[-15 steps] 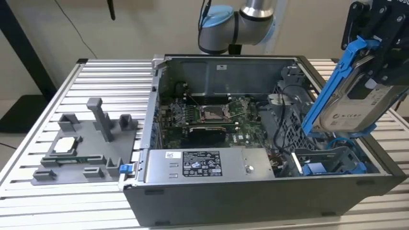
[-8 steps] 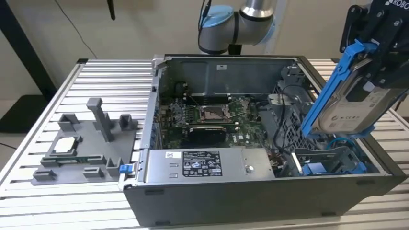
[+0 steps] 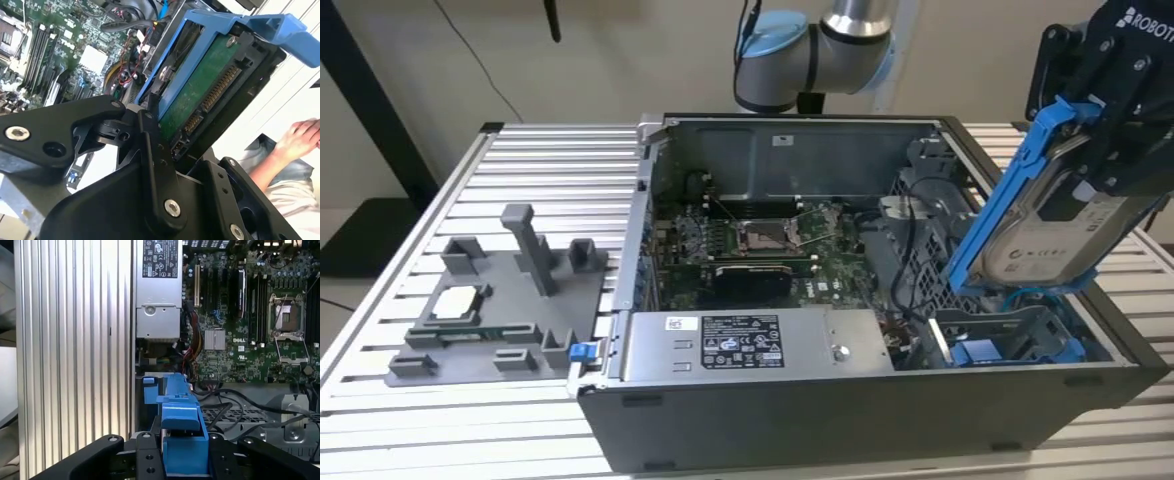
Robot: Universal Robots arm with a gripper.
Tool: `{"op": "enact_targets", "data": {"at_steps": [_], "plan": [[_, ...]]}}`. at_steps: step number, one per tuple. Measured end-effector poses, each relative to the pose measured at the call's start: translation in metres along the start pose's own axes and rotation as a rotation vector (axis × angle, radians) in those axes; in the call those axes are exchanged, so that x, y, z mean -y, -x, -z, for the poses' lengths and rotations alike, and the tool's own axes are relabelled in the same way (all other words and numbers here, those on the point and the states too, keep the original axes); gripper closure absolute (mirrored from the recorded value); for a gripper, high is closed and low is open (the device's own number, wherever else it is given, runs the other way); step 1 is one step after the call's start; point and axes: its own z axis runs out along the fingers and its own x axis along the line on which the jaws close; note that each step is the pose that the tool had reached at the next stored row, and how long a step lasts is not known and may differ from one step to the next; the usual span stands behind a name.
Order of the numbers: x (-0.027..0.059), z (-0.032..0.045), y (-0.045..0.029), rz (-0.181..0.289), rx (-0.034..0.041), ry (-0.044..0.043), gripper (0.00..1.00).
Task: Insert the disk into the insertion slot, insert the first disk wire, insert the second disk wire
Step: 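Insert the disk into the insertion slot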
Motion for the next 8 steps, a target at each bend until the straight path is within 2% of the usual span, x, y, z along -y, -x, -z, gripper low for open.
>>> {"op": "enact_targets", "data": {"at_steps": [8], "plan": [[0.0051, -0.0134, -0.0038, 0.000, -0.0002, 0.0000, 1.00]]}}
